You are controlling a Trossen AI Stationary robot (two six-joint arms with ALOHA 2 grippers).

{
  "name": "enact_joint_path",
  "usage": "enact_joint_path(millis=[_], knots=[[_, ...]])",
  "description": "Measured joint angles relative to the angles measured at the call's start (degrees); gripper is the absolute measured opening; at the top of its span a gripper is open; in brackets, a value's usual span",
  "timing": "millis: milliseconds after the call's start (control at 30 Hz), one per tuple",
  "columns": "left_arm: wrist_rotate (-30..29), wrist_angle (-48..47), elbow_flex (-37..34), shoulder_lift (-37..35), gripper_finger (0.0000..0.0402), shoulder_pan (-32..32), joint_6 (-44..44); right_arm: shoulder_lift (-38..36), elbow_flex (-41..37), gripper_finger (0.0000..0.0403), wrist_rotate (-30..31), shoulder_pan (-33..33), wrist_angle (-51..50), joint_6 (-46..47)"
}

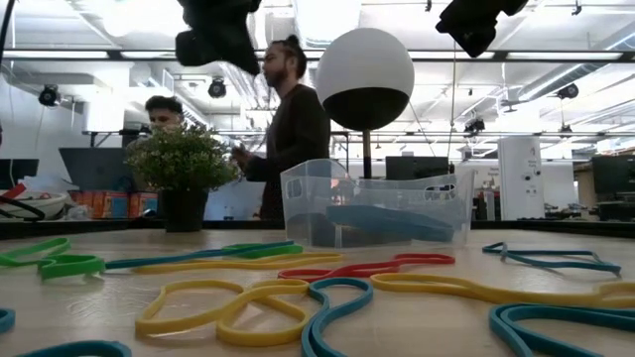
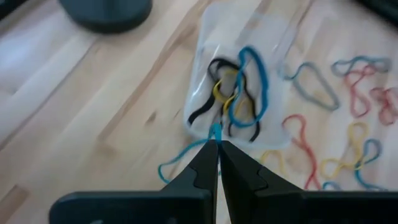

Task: Pick and place rubber bands into bin
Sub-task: Put the blue rubber band into the transparent bin

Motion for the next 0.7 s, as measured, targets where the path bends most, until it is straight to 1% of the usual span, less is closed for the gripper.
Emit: enact_joint_path(millis=[300, 467, 700], knots=[[-0.1, 9.8, 0.1, 0.4, 0.0000, 0.0, 4.2, 0.0, -1.6, 0.0068, 0.1, 0.0, 0.2, 0.4], [-0.1, 12.4, 0.2, 2.8, 0.0000, 0.0, 4.8, 0.0, -2.8, 0.0068, 0.2, 0.0, 0.3, 0.6], [0.0, 17.8, 0.4, 8.2, 0.0000, 0.1, 6.2, 0.0, -3.3, 0.0068, 0.2, 0.0, 1.3, 0.6]])
